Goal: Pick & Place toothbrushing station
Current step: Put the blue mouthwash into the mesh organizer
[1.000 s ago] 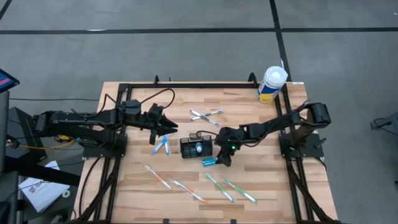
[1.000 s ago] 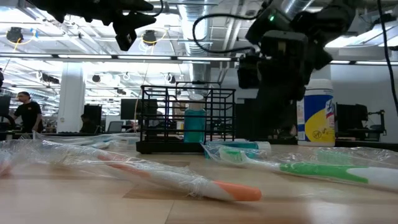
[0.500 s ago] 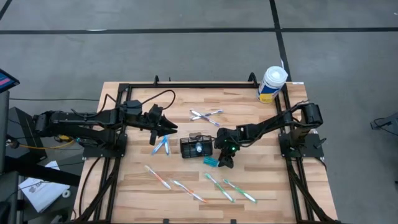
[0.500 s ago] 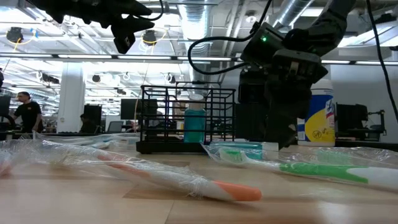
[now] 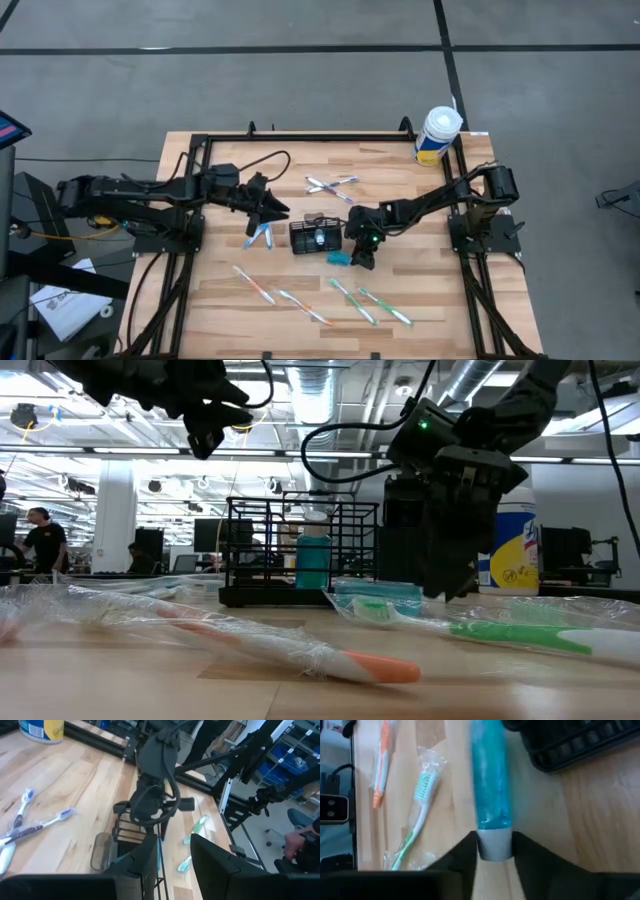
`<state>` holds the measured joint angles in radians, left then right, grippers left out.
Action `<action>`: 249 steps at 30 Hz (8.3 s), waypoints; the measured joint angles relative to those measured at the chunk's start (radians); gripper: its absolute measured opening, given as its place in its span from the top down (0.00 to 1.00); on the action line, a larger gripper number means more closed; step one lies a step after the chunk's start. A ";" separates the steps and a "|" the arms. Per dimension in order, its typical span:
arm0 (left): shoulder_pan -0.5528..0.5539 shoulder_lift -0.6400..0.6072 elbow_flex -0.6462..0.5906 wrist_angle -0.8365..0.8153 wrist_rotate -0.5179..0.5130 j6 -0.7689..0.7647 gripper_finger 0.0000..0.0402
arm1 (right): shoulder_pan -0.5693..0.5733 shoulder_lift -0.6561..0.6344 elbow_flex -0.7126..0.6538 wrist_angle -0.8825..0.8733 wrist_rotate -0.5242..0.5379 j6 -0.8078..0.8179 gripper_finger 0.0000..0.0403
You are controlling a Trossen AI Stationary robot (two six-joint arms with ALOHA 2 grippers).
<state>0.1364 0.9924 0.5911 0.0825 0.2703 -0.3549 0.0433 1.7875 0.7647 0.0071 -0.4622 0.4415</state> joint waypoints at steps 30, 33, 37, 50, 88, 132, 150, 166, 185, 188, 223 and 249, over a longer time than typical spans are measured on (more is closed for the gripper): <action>0.003 -0.011 0.000 0.191 -0.087 0.011 0.79 | 0.088 -0.491 -0.003 0.028 -0.047 0.438 0.99; 0.008 -0.011 0.000 0.189 -0.087 0.042 0.80 | 0.074 -0.524 -0.004 0.010 0.035 0.422 0.99; 0.027 -0.008 0.000 0.186 -0.059 0.011 0.79 | 0.039 -0.530 -0.003 0.051 0.045 0.421 0.98; -0.153 0.194 0.061 0.117 0.198 -0.067 0.70 | 0.031 -0.531 -0.003 0.128 0.044 0.420 0.64; -0.446 0.734 0.602 -0.123 0.098 0.421 0.75 | -0.607 -0.853 -0.001 -0.432 0.074 -0.075 0.65; -0.448 1.014 0.827 -0.255 0.130 0.379 0.75 | -0.506 -0.804 -0.002 -0.437 -0.089 -0.008 0.63; -0.239 0.163 0.668 -0.511 -0.365 0.274 0.75 | 0.341 -0.837 -0.001 -0.400 0.348 0.729 0.63; -0.263 0.073 0.473 -0.747 -0.499 0.285 0.75 | 0.626 -0.024 0.545 -0.204 0.645 1.194 0.63; -0.290 -0.006 0.456 -0.730 -0.446 0.283 0.75 | 0.738 0.327 0.961 -0.768 0.536 1.534 0.59; -0.290 -0.005 0.456 -0.725 -0.446 0.263 0.75 | 0.738 0.326 0.962 -0.780 0.535 1.541 0.58; -0.292 -0.004 0.378 -0.717 -0.411 0.211 0.75 | 0.663 0.393 0.890 -0.626 0.488 1.484 0.59; -0.292 -0.004 0.362 -0.702 -0.411 0.215 0.75 | 0.641 0.385 0.730 -0.427 0.462 1.488 0.60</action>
<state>-0.1560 0.9882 0.9531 -0.6193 -0.1410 -0.1394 0.6844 2.1725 1.4951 -0.4203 -0.0004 1.9297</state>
